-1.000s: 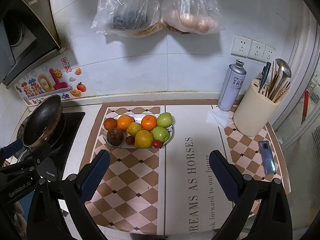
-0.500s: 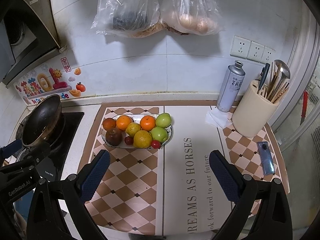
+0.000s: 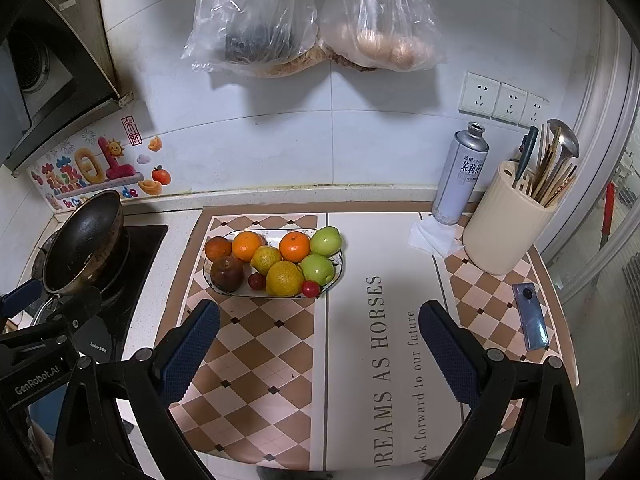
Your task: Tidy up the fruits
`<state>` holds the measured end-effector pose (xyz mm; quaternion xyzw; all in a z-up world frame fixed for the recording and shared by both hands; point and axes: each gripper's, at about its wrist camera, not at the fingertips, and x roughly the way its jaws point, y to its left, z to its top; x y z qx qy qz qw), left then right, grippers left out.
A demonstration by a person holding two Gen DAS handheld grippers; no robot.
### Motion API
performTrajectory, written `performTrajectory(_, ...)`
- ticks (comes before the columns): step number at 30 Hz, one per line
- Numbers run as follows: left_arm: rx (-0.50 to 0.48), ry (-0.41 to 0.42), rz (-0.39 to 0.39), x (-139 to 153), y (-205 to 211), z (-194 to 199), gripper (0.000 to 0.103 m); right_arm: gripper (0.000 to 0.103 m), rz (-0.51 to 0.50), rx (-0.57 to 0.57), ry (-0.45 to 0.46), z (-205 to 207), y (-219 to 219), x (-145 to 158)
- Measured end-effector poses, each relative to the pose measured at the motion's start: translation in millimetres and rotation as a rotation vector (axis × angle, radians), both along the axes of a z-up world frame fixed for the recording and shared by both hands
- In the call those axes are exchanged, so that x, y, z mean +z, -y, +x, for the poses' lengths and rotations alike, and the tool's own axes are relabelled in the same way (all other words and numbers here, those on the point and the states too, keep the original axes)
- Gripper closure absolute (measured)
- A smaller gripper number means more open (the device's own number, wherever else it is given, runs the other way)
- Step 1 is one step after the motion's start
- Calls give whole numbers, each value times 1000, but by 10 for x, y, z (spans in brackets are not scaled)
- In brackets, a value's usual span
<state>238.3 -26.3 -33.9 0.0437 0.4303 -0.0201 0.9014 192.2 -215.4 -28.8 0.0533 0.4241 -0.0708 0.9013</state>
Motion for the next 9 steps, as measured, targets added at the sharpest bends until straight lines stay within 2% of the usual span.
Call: performTrajectory(9, -2, 15, 5, 25, 15, -20, 1, 1, 3, 0, 0, -17, 11, 11)
